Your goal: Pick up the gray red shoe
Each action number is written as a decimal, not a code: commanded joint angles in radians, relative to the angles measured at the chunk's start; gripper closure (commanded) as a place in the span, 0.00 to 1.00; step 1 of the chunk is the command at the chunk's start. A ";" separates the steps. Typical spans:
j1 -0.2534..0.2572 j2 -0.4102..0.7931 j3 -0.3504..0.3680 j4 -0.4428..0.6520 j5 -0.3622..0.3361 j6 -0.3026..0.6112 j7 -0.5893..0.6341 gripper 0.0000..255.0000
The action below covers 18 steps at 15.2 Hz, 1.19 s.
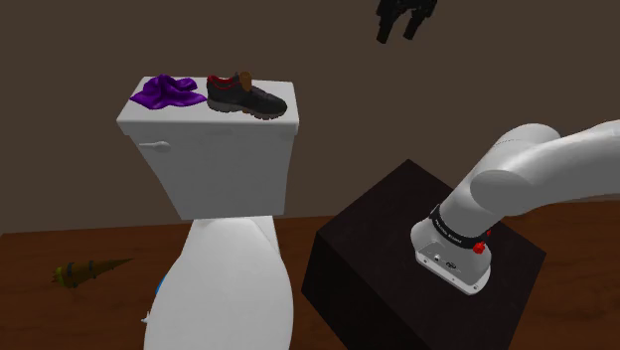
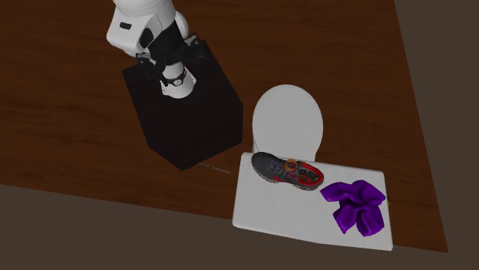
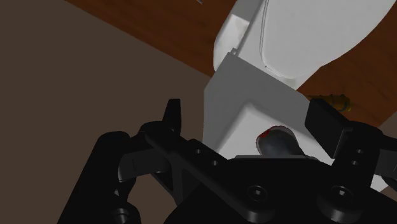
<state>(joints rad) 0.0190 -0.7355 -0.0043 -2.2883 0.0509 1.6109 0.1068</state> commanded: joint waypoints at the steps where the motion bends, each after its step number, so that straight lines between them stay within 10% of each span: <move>1: 0.000 0.000 0.000 0.000 0.000 0.000 0.000 0.00; 18: 0.066 0.620 0.135 0.359 -0.021 0.234 0.067 0.00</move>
<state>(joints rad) 0.0776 -0.1521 0.1190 -1.9544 0.0348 1.8354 0.1623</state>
